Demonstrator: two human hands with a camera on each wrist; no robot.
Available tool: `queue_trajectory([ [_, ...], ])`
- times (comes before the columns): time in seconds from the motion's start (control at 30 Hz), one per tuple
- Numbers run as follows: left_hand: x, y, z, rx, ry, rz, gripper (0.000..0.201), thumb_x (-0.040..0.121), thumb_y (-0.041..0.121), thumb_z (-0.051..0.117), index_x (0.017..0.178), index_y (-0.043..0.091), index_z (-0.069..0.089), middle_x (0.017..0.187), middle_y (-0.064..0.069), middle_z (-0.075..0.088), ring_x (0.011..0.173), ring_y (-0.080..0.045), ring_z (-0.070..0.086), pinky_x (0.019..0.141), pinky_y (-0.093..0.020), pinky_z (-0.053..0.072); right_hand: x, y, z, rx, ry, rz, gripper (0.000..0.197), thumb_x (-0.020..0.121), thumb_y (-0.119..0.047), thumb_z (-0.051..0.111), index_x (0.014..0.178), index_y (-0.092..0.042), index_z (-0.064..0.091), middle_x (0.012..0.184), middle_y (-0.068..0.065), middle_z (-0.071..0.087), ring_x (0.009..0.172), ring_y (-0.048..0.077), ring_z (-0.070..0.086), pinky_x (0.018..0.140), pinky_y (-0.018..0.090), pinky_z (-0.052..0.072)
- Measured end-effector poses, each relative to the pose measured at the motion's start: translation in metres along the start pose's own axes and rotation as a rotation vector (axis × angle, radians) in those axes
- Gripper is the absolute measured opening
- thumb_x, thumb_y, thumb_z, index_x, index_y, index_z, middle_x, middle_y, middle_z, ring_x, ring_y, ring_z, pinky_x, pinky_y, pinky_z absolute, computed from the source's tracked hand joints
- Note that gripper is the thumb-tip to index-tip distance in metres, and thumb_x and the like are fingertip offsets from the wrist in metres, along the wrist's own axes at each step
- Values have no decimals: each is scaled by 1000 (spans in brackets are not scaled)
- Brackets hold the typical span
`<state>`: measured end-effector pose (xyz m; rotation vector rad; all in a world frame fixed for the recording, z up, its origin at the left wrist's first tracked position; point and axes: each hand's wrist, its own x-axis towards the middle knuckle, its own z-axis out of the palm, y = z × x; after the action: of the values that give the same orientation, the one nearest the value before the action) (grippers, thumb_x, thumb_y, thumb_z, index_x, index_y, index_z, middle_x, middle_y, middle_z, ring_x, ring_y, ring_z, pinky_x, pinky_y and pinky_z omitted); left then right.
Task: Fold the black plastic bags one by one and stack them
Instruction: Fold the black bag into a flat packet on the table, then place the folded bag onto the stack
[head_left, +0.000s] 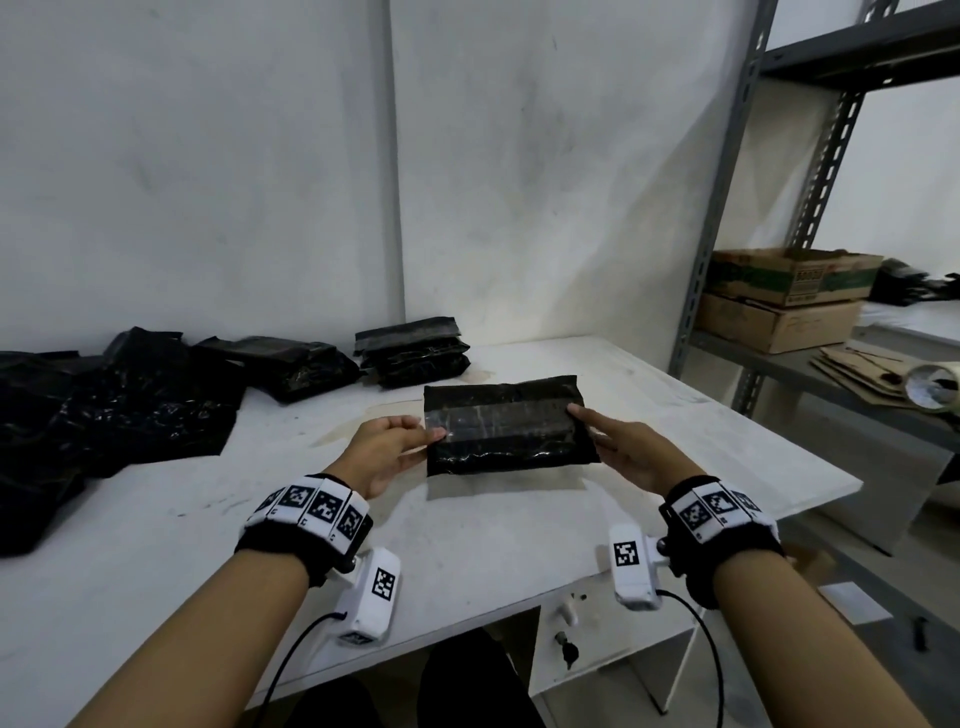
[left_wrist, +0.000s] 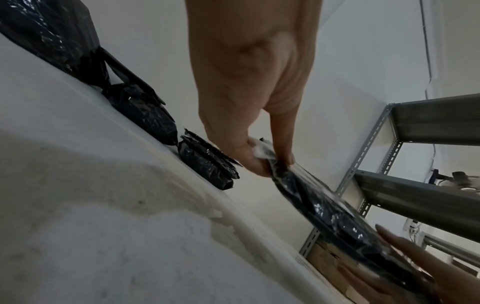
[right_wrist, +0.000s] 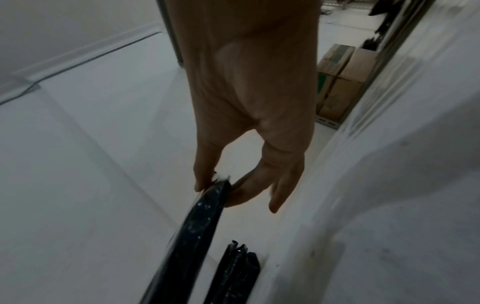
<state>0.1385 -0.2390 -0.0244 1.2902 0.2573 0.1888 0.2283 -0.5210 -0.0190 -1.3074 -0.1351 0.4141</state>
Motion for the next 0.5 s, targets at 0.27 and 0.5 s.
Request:
queue_trajectory([
  [0.27,-1,8,-6,-69,-63,118,25,77,-8,69,87,7,53,101,-15,61,89,-22,68,68,-22,57,0,2,22,164,-168,66,43,78,-26,74,116,-7,65,110,12,69,101,26,67,87,42,56],
  [0.5,-2,13,-10,-73,-73,154,28,79,-3,68,94,12,51,111,-20,60,93,-27,66,74,-26,59,6,7,41,180,-152,-27,50,80,-10,69,127,-5,53,104,11,71,86,19,71,71,27,59],
])
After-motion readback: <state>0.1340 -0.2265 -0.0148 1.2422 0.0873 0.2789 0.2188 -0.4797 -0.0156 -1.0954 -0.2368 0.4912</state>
